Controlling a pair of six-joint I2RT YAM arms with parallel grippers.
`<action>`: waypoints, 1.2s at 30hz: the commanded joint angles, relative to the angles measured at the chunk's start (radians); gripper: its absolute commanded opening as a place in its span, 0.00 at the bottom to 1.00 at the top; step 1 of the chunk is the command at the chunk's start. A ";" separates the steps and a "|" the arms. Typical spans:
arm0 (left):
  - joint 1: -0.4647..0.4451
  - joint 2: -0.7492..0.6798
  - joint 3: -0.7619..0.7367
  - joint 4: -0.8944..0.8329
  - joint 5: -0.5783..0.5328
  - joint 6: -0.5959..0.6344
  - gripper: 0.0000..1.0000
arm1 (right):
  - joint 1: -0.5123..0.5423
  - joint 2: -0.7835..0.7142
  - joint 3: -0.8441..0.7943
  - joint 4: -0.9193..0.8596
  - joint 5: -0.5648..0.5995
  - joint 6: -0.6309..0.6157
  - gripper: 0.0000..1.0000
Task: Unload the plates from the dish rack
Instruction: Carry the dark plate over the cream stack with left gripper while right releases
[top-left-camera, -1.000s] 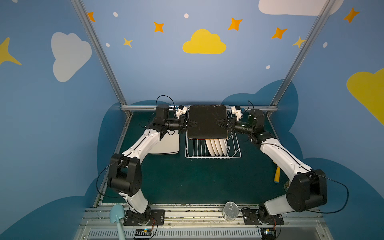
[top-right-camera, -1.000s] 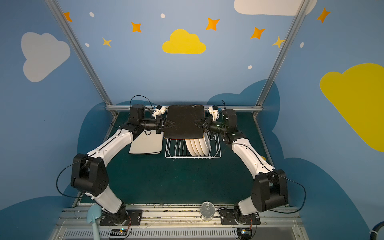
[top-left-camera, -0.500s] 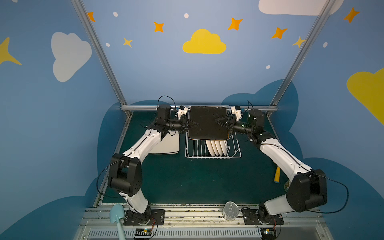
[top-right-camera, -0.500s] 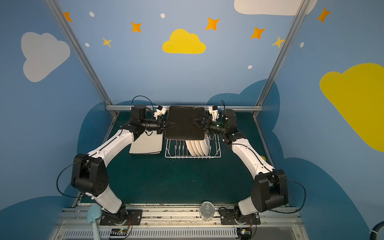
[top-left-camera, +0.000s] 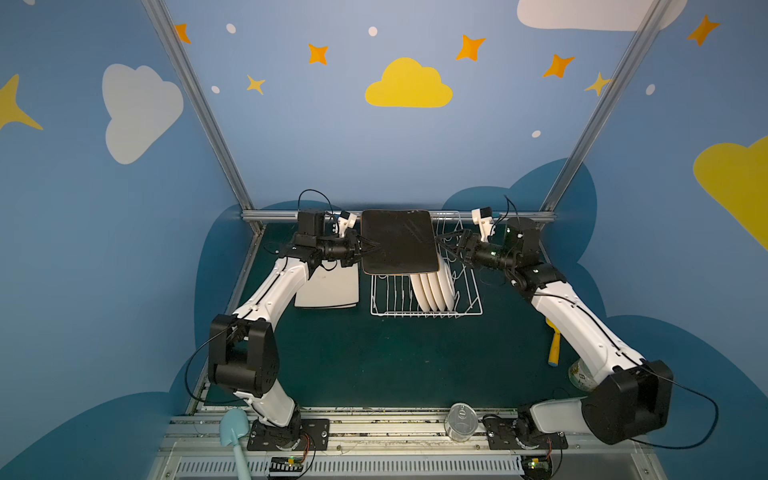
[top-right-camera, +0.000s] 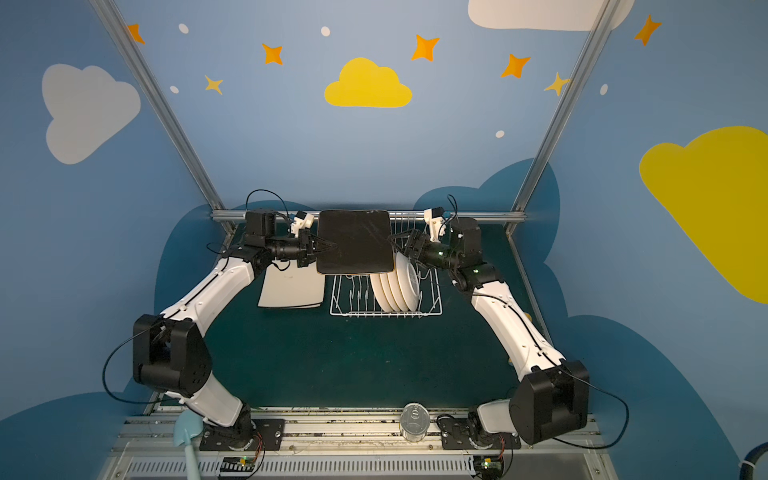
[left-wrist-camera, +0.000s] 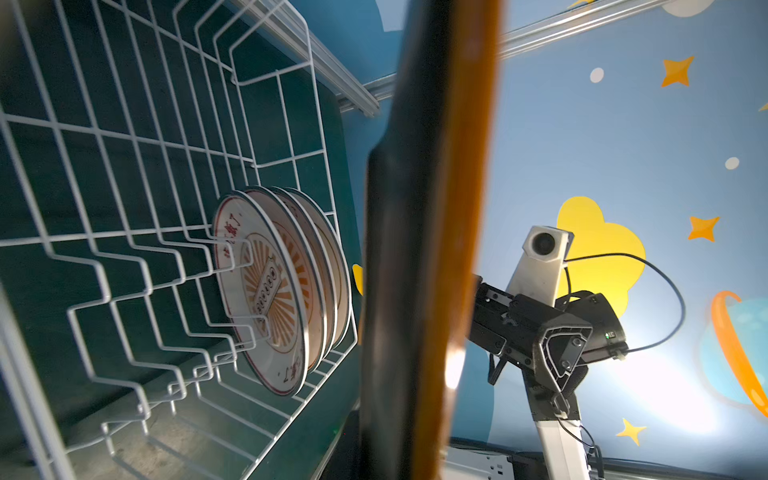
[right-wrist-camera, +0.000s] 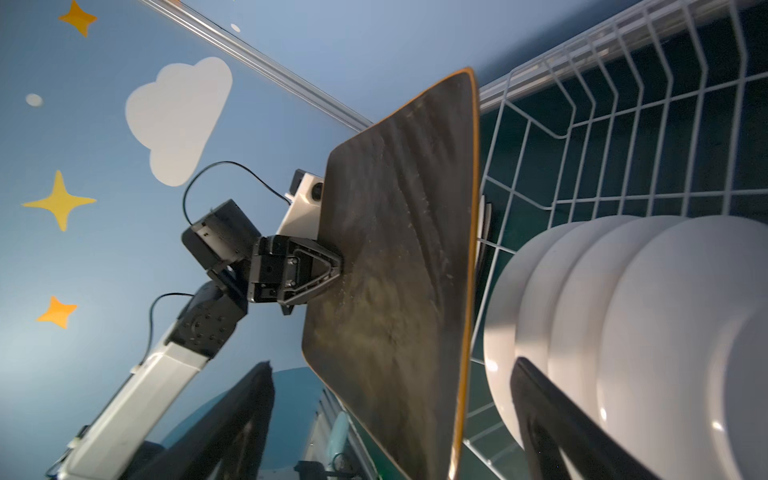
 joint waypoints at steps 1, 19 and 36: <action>0.047 -0.088 0.101 -0.061 0.072 0.125 0.03 | 0.013 -0.056 0.059 -0.162 0.092 -0.215 0.89; 0.304 -0.162 0.191 -0.667 -0.102 0.611 0.03 | 0.208 -0.106 0.075 -0.296 0.339 -0.626 0.89; 0.468 -0.124 0.141 -0.825 -0.220 0.787 0.03 | 0.352 -0.035 0.070 -0.275 0.360 -0.690 0.89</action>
